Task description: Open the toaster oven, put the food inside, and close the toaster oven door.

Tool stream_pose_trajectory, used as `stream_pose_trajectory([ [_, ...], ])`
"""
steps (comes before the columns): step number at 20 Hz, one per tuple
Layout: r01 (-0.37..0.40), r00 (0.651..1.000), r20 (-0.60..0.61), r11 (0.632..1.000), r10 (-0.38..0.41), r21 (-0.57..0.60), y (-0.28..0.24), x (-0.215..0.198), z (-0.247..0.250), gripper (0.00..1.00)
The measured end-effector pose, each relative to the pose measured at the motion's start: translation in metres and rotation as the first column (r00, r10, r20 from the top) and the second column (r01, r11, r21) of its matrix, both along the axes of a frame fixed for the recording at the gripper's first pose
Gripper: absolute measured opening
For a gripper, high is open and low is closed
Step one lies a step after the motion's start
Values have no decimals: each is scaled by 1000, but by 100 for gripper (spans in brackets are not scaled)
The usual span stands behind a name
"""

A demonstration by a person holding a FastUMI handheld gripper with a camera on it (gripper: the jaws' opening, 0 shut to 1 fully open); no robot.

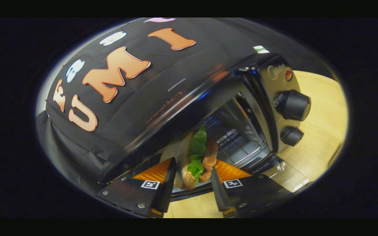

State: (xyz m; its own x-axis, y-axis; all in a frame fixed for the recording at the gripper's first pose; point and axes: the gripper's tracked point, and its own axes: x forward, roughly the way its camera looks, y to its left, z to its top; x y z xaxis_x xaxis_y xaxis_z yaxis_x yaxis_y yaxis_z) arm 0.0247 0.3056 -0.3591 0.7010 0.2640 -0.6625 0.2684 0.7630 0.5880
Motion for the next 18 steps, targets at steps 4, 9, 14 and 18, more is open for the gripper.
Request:
stream_pose_trajectory([
  [4,-82,996,-34,990,78,-114,-16,-10,3,75],
  [9,-188,981,-75,965,177,-182,-30,-32,9,88],
  [14,-333,943,-90,919,321,-211,-39,-70,30,92],
  [18,-422,906,-72,885,417,-197,-42,-103,52,92],
])
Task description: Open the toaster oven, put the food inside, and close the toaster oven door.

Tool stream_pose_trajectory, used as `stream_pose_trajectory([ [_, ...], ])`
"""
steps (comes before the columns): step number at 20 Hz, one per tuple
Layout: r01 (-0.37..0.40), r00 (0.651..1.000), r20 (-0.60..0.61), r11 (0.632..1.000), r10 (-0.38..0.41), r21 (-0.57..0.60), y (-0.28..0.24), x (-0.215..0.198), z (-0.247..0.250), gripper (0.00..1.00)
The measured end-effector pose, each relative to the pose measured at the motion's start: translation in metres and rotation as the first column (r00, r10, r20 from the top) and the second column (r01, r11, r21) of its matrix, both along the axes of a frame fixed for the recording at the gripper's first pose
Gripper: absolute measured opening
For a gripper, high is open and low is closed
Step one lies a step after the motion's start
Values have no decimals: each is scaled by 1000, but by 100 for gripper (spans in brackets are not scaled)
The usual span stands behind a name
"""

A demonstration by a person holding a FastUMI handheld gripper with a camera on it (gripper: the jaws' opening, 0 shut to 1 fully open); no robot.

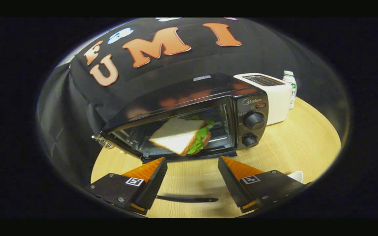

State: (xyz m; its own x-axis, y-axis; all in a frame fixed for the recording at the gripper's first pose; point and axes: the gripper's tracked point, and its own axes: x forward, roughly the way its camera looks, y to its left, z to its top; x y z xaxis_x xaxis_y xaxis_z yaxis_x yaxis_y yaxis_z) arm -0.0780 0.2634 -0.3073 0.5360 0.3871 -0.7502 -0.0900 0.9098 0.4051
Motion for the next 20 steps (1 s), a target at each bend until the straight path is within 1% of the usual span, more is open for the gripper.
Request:
stream_pose_trajectory([
  [5,-139,990,-35,990,138,-23,-3,-53,0,92],
  [8,-189,979,-87,982,186,-27,-6,-82,-11,93],
  [10,-227,966,-125,974,225,3,-4,-104,-10,93],
  [14,-312,935,-183,950,304,-17,-3,-142,-31,93],
  [17,-331,923,-218,943,316,-37,-1,-149,-49,93],
  [20,-327,927,-218,942,306,-71,0,-139,-66,93],
])
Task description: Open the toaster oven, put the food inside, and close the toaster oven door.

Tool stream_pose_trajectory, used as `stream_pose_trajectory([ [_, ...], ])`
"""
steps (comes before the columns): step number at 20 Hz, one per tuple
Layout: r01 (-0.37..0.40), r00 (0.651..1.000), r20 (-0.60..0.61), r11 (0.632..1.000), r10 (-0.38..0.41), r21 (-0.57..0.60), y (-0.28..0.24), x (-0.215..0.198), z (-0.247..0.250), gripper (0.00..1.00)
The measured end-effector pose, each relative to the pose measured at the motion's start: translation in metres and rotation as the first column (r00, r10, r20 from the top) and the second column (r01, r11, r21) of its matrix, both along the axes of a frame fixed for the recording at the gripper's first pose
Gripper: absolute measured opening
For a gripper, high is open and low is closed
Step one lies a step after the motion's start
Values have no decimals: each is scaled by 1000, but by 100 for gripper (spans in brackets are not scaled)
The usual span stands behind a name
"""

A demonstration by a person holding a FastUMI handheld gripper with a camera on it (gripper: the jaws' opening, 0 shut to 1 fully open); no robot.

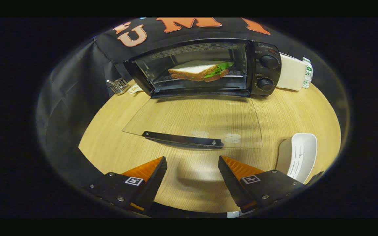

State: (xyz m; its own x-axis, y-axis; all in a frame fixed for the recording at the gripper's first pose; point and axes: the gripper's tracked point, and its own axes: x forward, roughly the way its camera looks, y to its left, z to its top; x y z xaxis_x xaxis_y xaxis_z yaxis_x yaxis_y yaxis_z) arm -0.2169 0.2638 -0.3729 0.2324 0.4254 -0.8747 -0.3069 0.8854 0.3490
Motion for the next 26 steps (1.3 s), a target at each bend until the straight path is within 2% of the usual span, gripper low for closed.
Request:
stream_pose_trajectory([
  [8,-24,999,-19,997,26,67,22,14,-3,95],
  [13,-89,993,84,995,85,46,31,32,17,95],
  [15,-67,992,110,997,63,38,36,49,26,95],
  [20,40,988,151,999,-45,33,27,96,40,95],
  [26,84,970,226,996,-90,36,26,141,61,95],
])
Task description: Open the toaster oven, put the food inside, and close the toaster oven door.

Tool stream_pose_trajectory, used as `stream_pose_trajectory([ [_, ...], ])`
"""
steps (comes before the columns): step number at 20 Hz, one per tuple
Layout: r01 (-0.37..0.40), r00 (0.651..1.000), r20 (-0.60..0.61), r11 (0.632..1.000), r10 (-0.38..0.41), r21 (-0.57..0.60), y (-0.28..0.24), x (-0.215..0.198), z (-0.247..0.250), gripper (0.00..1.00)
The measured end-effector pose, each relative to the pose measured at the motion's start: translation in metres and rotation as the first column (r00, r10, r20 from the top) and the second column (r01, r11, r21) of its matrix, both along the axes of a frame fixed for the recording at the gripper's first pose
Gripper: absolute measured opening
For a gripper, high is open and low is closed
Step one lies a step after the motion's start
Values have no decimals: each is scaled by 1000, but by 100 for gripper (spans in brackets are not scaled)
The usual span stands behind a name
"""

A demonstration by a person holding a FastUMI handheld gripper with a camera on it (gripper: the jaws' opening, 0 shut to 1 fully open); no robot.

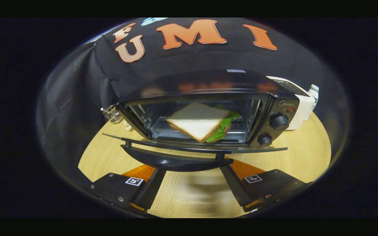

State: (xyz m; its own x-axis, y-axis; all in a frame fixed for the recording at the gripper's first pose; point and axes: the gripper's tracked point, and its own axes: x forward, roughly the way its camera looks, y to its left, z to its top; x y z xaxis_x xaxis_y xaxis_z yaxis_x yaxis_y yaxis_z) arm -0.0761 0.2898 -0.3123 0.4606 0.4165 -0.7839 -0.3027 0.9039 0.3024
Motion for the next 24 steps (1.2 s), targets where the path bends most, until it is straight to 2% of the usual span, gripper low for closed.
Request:
stream_pose_trajectory([
  [6,19,996,83,1000,-19,4,6,36,26,95],
  [14,16,973,230,1000,-21,22,-3,48,86,95],
  [18,53,929,365,998,-62,36,-30,69,142,95],
  [21,94,867,489,995,-95,26,-60,86,188,95],
  [24,129,820,559,991,-123,30,-85,94,219,95],
])
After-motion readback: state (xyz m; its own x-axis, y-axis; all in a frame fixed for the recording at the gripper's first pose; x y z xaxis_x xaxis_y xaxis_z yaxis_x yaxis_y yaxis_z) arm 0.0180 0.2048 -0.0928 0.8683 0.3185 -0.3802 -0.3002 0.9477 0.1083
